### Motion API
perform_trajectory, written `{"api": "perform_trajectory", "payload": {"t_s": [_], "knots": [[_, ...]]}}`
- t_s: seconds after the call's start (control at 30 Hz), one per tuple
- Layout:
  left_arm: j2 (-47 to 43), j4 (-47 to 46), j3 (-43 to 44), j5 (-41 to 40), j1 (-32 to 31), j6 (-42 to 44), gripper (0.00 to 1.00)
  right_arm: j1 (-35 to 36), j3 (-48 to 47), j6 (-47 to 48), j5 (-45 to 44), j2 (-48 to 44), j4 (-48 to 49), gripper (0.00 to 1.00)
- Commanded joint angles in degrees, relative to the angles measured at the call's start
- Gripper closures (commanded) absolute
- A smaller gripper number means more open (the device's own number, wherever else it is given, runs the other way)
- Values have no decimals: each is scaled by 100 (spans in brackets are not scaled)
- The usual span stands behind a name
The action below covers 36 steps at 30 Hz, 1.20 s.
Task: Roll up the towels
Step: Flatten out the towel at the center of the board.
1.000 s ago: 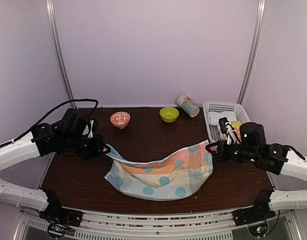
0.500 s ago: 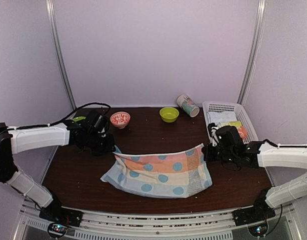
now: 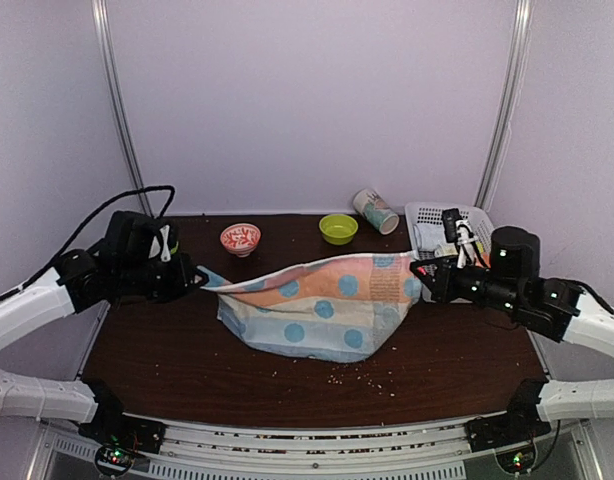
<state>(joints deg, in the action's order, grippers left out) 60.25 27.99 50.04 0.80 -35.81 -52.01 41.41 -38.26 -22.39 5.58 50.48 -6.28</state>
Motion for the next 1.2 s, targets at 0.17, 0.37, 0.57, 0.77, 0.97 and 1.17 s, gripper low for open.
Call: {"api": "perform_trajectory", "payload": {"t_s": [0.17, 0.37, 0.57, 0.77, 0.97, 1.17], "knots": [[-2753, 896, 82, 982, -842, 451, 100, 54, -103, -586, 2136, -2069, -874, 100], [-2096, 568, -374, 476, -889, 447, 100, -130, 654, -660, 1451, -1560, -300, 100], [-71, -604, -576, 686, -219, 319, 100, -478, 1047, -864, 282, -272, 599, 100], [1354, -1242, -612, 644, 327, 29, 100, -533, 772, -693, -406, 1076, 775, 100], [2040, -1093, -315, 254, 332, 43, 100, -537, 440, -549, -620, 1832, 668, 100], [2408, -734, 142, 11, 333, 352, 59, -538, 194, -466, -575, 2331, 594, 100]]}}
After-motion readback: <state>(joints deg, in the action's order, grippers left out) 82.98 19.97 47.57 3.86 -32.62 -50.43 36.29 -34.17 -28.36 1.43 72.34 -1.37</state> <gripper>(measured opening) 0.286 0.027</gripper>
